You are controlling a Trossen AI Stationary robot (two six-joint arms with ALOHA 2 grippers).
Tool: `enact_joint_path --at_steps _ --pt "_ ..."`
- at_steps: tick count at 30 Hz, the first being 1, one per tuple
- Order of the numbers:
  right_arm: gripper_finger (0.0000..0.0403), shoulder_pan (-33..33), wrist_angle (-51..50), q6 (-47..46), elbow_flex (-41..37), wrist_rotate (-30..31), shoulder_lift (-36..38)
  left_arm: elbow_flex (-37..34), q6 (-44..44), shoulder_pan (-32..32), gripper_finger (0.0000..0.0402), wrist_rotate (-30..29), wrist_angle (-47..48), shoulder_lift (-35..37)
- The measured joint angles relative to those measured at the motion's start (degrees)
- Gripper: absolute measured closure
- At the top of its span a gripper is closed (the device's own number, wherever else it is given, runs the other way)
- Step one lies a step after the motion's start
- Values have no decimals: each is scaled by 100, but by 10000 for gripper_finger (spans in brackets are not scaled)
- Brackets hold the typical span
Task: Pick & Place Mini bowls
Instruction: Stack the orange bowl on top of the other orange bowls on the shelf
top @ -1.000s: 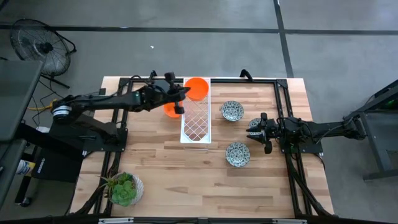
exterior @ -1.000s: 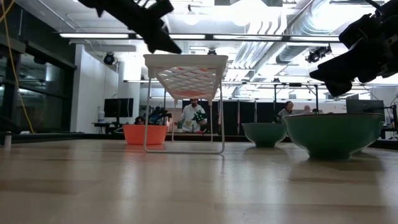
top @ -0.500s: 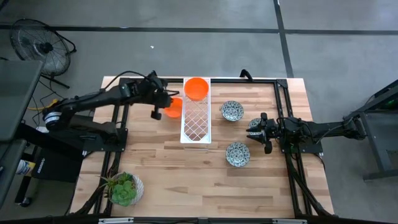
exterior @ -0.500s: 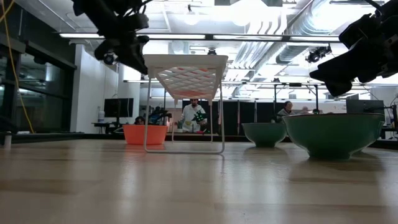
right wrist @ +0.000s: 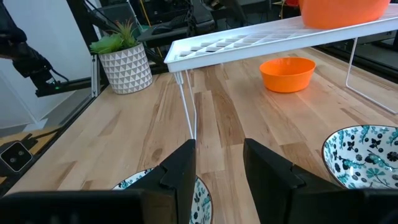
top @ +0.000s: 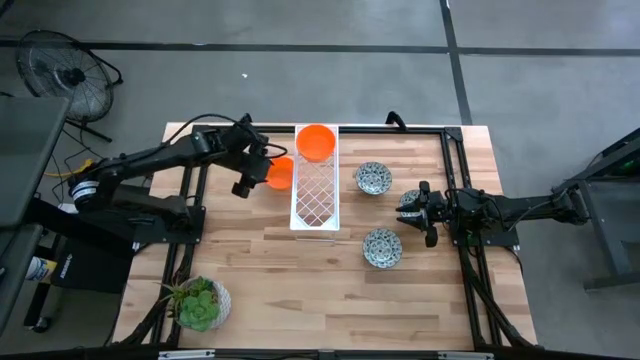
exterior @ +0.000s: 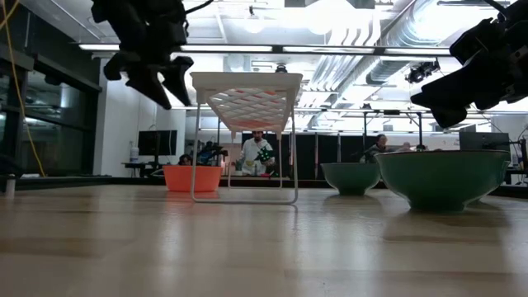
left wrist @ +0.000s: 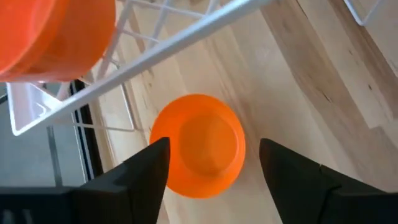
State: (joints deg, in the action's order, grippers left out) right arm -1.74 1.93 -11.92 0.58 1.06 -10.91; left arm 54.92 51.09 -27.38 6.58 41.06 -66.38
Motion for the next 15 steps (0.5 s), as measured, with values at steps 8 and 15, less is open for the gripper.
enact_joint_path --at_steps 8,15 --pt "281 -2 0 1 -1 -2 0 -2 -181 -57 156 -115 -66 -663" --pt "281 0 2 1 -2 0 1 -78 -185 -276 156 -111 -85 -889"
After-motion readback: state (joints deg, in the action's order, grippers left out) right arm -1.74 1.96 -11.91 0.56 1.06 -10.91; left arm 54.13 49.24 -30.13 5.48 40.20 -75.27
